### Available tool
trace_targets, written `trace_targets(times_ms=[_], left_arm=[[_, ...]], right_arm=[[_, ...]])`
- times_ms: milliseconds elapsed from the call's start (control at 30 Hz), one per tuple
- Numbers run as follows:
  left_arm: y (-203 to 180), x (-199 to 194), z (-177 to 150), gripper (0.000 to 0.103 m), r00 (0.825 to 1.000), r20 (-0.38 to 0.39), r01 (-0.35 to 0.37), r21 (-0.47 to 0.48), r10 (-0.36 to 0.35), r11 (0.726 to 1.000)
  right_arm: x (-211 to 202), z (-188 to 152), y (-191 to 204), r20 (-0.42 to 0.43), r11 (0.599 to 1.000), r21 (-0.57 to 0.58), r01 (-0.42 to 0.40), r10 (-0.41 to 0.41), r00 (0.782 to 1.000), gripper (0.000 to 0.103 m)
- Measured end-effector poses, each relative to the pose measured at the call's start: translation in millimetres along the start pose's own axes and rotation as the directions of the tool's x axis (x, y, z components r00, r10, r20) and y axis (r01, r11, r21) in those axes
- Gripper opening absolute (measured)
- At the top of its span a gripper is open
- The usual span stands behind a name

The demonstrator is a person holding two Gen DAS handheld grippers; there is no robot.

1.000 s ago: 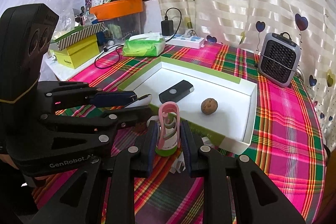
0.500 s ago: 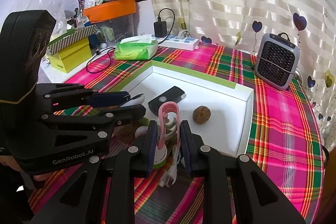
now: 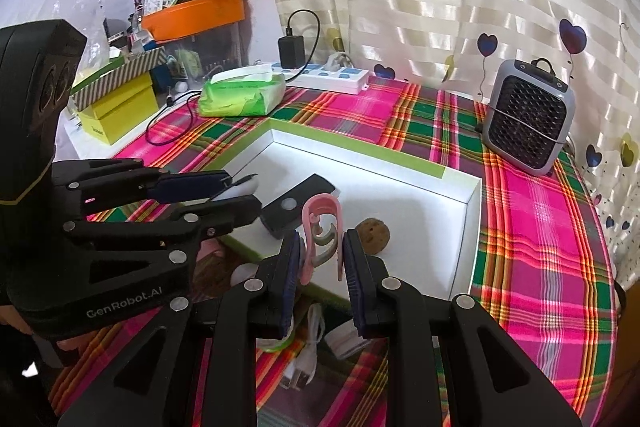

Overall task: Organize objects
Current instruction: 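Carry the black disc with the left tool while the right carries the pink clip over the box, then open the right tool releasing the pink clip in the box while the left holds the disc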

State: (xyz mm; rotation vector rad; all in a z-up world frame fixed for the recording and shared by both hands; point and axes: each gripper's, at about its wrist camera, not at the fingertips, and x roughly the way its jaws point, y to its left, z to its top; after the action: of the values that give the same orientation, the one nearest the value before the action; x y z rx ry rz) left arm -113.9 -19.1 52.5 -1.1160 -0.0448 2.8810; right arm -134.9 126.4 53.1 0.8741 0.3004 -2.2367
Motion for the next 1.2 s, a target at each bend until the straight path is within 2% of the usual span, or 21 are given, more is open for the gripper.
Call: trace_targets(times_ms=[533,933,1200], left_arm=[[23,32,10,0.029,0.998,-0.021,-0.063,-0.038,0.062,0.997],[28,54,6,0.029,0.995,-0.076,-0.072,-0.045,0.068,0.996],[23,63,4,0.029,0.993,-0.106,-0.052,-0.028,0.049,0.998]], right_arm=[[31,7,-10,-0.044,1.0,0.027,0.003,-0.001,0.999,0.024],[47,6,-13,-0.076,0.999,0.045,-0.013,0.016,0.997,0.024],[55,5,-14,-0.104,0.999,0.047,-0.016,0.021,0.994,0.024]])
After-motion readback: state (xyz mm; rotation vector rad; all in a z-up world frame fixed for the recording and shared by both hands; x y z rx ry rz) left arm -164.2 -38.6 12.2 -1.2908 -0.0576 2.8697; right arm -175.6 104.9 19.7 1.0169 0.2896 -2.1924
